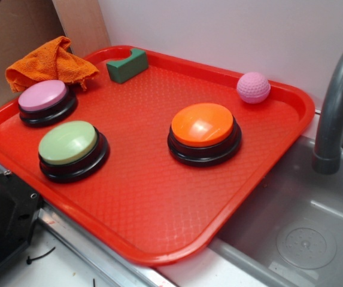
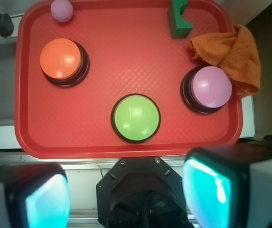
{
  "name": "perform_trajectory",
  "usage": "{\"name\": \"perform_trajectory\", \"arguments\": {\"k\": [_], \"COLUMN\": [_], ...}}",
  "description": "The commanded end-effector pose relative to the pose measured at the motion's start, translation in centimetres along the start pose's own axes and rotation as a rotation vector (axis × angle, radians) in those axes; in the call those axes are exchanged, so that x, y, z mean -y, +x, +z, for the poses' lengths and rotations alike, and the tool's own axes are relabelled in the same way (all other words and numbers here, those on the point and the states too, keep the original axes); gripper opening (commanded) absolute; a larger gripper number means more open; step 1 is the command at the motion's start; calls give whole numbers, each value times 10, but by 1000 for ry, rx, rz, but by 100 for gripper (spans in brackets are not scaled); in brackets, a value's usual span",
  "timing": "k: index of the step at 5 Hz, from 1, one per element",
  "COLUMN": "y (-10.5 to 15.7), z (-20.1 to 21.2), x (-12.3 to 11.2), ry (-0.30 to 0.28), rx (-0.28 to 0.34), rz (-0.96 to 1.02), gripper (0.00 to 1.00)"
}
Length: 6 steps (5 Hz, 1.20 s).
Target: Push the green button.
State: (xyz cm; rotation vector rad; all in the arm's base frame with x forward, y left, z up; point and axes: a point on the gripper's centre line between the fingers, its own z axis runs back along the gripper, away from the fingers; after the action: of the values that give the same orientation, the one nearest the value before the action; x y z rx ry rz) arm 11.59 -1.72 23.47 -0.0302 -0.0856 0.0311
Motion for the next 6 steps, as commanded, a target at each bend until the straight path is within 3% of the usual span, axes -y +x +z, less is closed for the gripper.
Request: {"name": "perform_trajectory", "arguments": {"k": [1,2,3,6], "y": [0,27,42,45], "z": [0,-52,-93,-169], "x": [0,-25,-31,-8], "ry": [0,-13,33,45], "rx": [0,-21,37,-50], "rz": [0,-46,-163,-327], "gripper": [100,100,100,100]}}
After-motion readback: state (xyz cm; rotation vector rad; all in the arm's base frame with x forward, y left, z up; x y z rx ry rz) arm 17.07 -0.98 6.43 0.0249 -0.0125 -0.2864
